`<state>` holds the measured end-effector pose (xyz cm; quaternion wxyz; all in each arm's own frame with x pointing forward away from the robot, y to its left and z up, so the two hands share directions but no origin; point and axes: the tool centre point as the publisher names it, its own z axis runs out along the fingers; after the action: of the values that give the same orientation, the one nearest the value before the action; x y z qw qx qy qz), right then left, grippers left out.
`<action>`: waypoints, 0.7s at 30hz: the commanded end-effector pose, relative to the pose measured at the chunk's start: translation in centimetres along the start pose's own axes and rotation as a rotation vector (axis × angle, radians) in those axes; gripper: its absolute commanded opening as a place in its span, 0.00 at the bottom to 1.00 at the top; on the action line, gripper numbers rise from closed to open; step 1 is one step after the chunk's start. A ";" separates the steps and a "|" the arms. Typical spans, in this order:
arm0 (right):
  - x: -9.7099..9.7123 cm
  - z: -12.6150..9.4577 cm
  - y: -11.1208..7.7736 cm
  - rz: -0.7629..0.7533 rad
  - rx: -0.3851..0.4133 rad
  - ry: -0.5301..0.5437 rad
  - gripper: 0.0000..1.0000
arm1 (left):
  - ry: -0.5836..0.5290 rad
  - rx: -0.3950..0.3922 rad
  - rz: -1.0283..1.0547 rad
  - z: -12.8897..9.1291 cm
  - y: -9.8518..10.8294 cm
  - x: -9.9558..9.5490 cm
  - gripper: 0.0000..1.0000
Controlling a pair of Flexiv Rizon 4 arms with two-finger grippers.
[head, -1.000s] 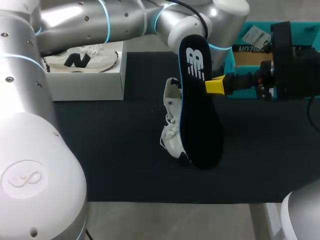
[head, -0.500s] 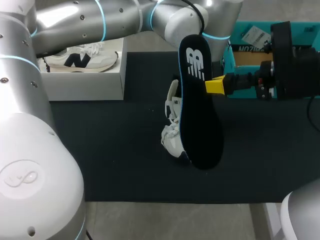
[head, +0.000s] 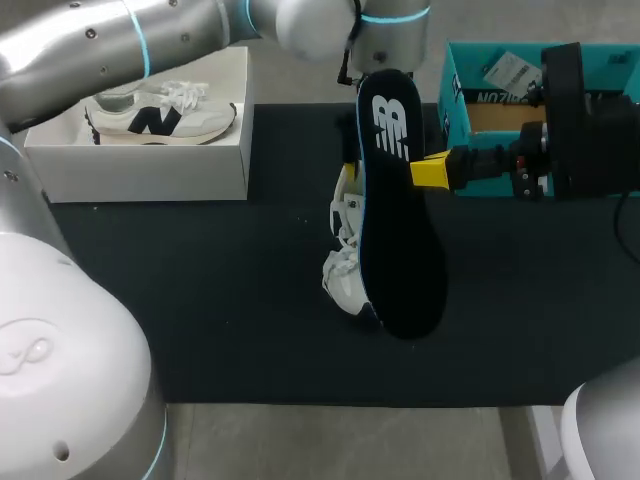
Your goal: Take the shoe out of the shoebox, open the shoe tongue, remove and reinsert the insole, then place the shoe into the shoebox
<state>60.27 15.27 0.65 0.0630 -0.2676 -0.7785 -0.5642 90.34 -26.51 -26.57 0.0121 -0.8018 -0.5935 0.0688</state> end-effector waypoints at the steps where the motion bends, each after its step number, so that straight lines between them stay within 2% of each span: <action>1: 1.1 0.4 -0.4 0.000 -0.011 -0.456 0.00 | -0.184 -0.068 0.027 -2.3 -1.2 0.8 1.00; 8: 1.1 0.4 -0.4 0.000 -0.011 -0.456 0.00 | -0.338 -0.169 0.061 -5.6 -2.0 0.1 1.00; 21: 1.1 0.4 -0.4 0.000 -0.011 -0.456 0.00 | -0.448 -0.252 0.150 -10.0 -2.8 -3.4 1.00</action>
<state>60.27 15.27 0.65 0.0630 -0.2677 -0.7785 -0.5642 88.50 -28.77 -16.13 -0.1982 -0.8090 -0.5228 0.1814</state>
